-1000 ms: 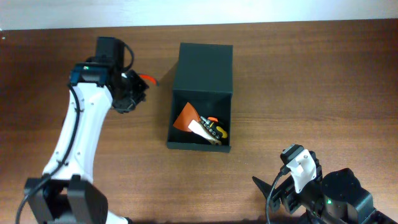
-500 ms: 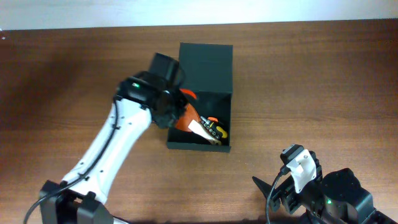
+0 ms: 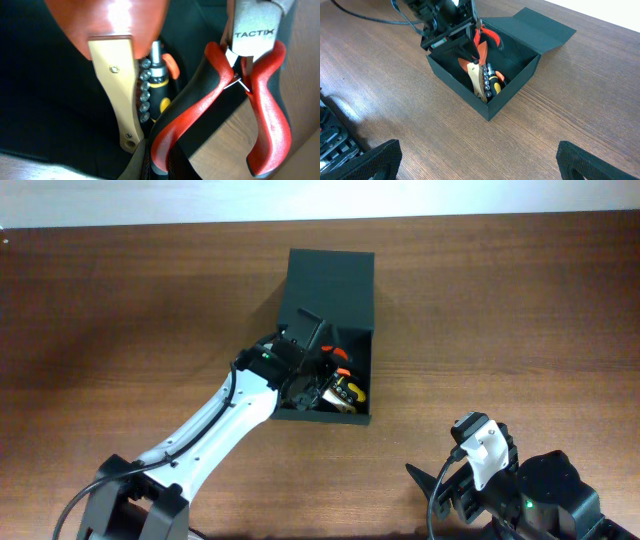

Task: Pack container
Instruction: 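Lower the pliers into the box and open the left gripper, then withdraw the left gripper from the box, then bring both grippers to the upright lid's two top corners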

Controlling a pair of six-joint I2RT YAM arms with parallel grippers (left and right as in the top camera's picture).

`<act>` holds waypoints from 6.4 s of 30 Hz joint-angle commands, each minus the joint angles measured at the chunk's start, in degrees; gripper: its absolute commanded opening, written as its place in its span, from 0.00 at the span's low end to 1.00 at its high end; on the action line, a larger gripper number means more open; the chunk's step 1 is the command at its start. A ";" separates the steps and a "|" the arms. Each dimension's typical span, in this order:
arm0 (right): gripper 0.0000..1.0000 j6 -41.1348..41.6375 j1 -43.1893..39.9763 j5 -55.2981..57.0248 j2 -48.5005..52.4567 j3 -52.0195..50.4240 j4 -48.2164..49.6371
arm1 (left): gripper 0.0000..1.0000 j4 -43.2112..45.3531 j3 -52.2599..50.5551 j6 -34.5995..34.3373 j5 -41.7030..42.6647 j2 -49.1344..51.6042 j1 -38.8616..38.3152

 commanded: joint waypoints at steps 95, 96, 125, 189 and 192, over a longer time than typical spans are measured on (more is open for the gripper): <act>0.83 3.37 -9.18 3.26 32.04 21.64 8.55 | 0.02 4.00 -0.31 47.87 9.77 -30.14 27.78; 0.66 2.71 -10.91 2.82 35.17 23.71 8.26 | 0.02 5.18 -0.31 47.34 11.10 -28.61 28.72; 0.04 12.39 -30.18 -22.64 79.73 35.08 10.78 | 0.02 18.47 9.90 30.77 31.69 16.09 32.72; 0.04 13.27 -27.54 -35.36 92.13 35.30 25.92 | 0.02 33.75 10.08 32.09 35.76 28.50 26.64; 0.04 10.34 -27.52 -35.32 91.01 35.30 25.97 | 0.02 33.66 10.16 34.16 37.64 28.50 28.00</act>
